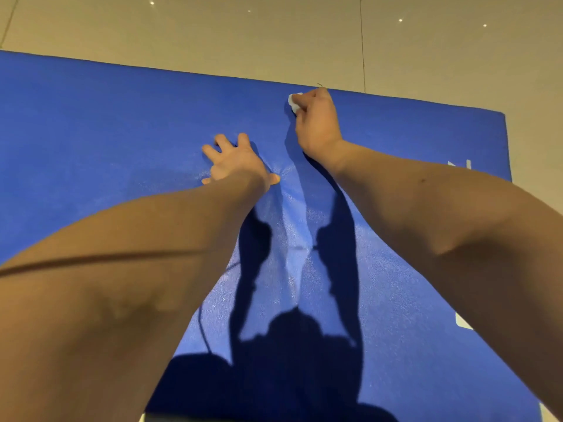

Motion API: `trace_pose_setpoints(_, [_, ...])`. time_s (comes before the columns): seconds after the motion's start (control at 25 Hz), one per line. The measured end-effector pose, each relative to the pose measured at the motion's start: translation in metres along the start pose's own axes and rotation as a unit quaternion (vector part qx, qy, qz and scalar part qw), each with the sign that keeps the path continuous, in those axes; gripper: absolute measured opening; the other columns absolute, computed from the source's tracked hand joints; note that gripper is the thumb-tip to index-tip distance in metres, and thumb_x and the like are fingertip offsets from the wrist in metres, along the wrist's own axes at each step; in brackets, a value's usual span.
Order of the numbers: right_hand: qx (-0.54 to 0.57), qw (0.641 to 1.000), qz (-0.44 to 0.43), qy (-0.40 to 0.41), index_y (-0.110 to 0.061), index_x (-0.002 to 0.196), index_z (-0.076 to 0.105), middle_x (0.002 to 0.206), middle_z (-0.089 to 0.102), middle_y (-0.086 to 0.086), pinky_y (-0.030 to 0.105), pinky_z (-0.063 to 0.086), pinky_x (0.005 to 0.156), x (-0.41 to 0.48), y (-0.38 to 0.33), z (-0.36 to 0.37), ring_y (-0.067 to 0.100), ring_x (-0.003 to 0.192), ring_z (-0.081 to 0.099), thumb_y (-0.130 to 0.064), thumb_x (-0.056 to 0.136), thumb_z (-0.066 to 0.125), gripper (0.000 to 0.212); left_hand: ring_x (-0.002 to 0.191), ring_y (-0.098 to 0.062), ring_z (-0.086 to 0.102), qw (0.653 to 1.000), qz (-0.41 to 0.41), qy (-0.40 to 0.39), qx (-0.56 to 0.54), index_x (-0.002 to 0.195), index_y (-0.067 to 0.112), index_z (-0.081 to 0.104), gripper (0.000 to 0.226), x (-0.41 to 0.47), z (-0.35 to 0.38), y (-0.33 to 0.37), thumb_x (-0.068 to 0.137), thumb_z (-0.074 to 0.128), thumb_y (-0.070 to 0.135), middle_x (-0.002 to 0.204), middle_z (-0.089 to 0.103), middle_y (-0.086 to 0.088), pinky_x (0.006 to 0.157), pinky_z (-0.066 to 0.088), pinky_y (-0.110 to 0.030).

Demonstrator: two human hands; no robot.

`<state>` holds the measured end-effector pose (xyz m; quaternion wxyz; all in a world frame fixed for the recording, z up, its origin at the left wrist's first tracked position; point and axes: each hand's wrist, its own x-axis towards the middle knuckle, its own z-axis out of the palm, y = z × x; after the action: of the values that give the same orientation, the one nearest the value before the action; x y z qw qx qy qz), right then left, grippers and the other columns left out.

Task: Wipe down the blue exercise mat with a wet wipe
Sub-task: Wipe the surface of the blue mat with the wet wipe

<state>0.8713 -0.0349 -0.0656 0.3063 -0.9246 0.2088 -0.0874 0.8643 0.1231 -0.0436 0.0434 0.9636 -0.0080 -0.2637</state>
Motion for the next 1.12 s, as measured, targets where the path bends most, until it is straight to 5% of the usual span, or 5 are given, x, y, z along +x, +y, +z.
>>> trace_pose_setpoints(0.16, [0.056,0.998,0.024,0.006,-0.009,0.113,0.067,0.106,0.057,-0.004,0.000,0.037,0.074,-0.050,0.022,-0.023,-0.004,0.087,0.054,-0.009,0.098,0.049,0.024,0.146,-0.042,0.008,1.000,0.016,0.009,0.020,0.147,0.025,0.026,0.102,-0.005,0.000,-0.005,0.070,0.078,0.068,0.157,0.012,-0.011,0.098,0.046,-0.063])
trace_pose_setpoints(0.4, [0.142,0.986,0.092,0.000,-0.015,0.116,0.070,0.114,0.061,-0.004,0.013,0.046,0.095,-0.147,0.023,-0.032,0.000,0.099,0.055,-0.015,0.101,0.050,0.025,0.144,-0.037,0.018,0.999,0.042,0.007,0.032,0.150,0.016,0.030,0.094,-0.034,0.008,-0.027,0.080,0.069,0.066,0.157,0.019,-0.013,0.107,0.039,-0.055])
trace_pose_setpoints(0.52, [0.202,0.970,0.136,0.002,-0.015,0.123,0.067,0.127,0.057,-0.005,0.000,0.038,0.090,-0.205,-0.002,-0.034,-0.002,0.107,0.054,-0.010,0.101,0.050,0.029,0.140,-0.036,0.023,0.998,0.043,0.001,0.040,0.141,0.014,0.037,0.085,-0.069,0.018,-0.054,0.079,0.075,0.059,0.150,0.026,-0.013,0.101,0.042,-0.049])
trace_pose_setpoints(0.68, [0.232,0.960,0.156,0.010,-0.010,0.119,0.068,0.126,0.057,0.003,0.017,0.044,0.099,-0.278,-0.029,-0.029,0.011,0.111,0.060,-0.004,0.098,0.050,0.028,0.136,-0.036,0.027,0.997,0.046,-0.021,0.063,0.139,0.013,0.039,0.077,-0.127,0.041,-0.104,0.083,0.075,0.052,0.148,0.026,-0.013,0.101,0.044,-0.047])
trace_pose_setpoints(1.12, [0.202,0.955,0.211,-0.048,-0.011,0.112,0.068,0.127,0.059,0.001,0.019,0.042,0.092,-0.434,-0.068,-0.048,0.016,0.111,0.060,-0.006,0.100,0.049,0.023,0.133,-0.034,0.034,0.988,0.053,-0.094,0.110,0.137,0.015,0.042,0.071,-0.274,0.058,-0.184,0.087,0.066,0.058,0.141,0.037,-0.013,0.100,0.039,-0.041])
